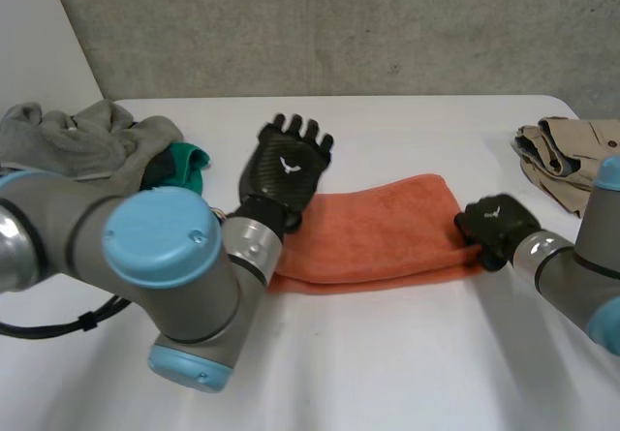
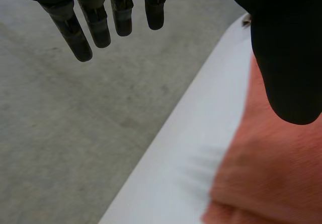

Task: Fold the laundry.

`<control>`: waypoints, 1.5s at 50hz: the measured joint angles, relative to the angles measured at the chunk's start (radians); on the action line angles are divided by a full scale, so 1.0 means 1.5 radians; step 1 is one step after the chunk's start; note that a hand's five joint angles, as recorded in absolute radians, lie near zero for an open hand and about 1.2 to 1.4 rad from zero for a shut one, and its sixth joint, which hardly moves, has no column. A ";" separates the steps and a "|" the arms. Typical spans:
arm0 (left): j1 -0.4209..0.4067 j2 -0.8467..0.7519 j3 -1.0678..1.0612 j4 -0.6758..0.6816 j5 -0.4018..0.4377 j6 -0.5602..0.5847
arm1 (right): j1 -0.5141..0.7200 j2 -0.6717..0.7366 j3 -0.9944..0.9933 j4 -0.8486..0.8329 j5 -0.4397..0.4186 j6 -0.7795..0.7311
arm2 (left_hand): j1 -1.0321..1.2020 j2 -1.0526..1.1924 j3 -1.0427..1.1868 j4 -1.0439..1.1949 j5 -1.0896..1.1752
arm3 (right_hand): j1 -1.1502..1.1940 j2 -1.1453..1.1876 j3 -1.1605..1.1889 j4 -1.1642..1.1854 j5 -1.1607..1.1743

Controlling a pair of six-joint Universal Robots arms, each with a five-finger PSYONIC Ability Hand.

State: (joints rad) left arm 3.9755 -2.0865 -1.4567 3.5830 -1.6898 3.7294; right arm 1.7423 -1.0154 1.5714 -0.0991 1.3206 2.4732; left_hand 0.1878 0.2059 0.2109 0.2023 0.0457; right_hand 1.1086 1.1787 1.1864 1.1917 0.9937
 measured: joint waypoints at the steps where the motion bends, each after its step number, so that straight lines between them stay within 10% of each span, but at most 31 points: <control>1: 0.004 0.011 -0.005 0.000 -0.005 0.000 | 0.006 -0.003 -0.003 -0.018 0.010 -0.011 | 0.000 0.000 0.000 0.000 0.000 | 0.001 0.000 0.001 0.001 0.000; 8: 0.052 0.093 -0.047 -0.001 -0.029 -0.002 | 0.104 -0.058 -0.016 -0.132 0.018 -0.031 | 0.000 0.000 0.000 0.000 0.000 | 0.001 0.000 0.001 0.004 0.010; 16: 0.110 0.152 -0.095 0.000 -0.033 -0.038 | 0.304 -0.012 -0.021 -0.163 -0.115 -0.045 | 0.000 0.000 0.000 0.000 0.000 | -0.004 -0.018 -0.021 -0.016 -0.002; 20: 0.117 0.151 -0.097 0.000 -0.033 -0.077 | 0.337 0.024 -0.032 -0.152 -0.135 -0.036 | 0.000 0.000 0.000 0.000 0.000 | -0.466 -0.492 -0.482 -0.470 -0.468; 39: -0.015 -0.009 0.095 -0.095 -0.029 -0.203 | 0.123 -0.059 -0.124 -0.005 -0.058 0.457 | 0.000 0.000 0.000 0.000 0.000 | -0.592 -0.644 -0.650 -0.654 -0.633; 60: 0.028 -0.160 0.191 -0.341 -0.128 -0.247 | 0.174 0.225 -0.448 0.322 -0.083 0.348 | 0.002 0.000 0.000 0.001 0.000 | -0.595 -0.651 -0.650 -0.654 -0.633; 75: 0.036 -0.095 0.181 -0.396 -0.059 -0.243 | 0.193 0.155 -0.434 0.308 0.009 0.231 | 0.000 0.000 0.000 0.000 0.000 | -0.617 -0.664 -0.650 -0.654 -0.634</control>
State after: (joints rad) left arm 4.0299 -2.2291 -1.1850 2.9885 -1.7787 3.3653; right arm 2.0324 -0.7825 0.9205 0.3633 1.3343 2.8193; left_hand 0.1879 0.2060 0.2109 0.2024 0.0454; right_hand 0.1837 0.1827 0.2113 0.2112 0.0434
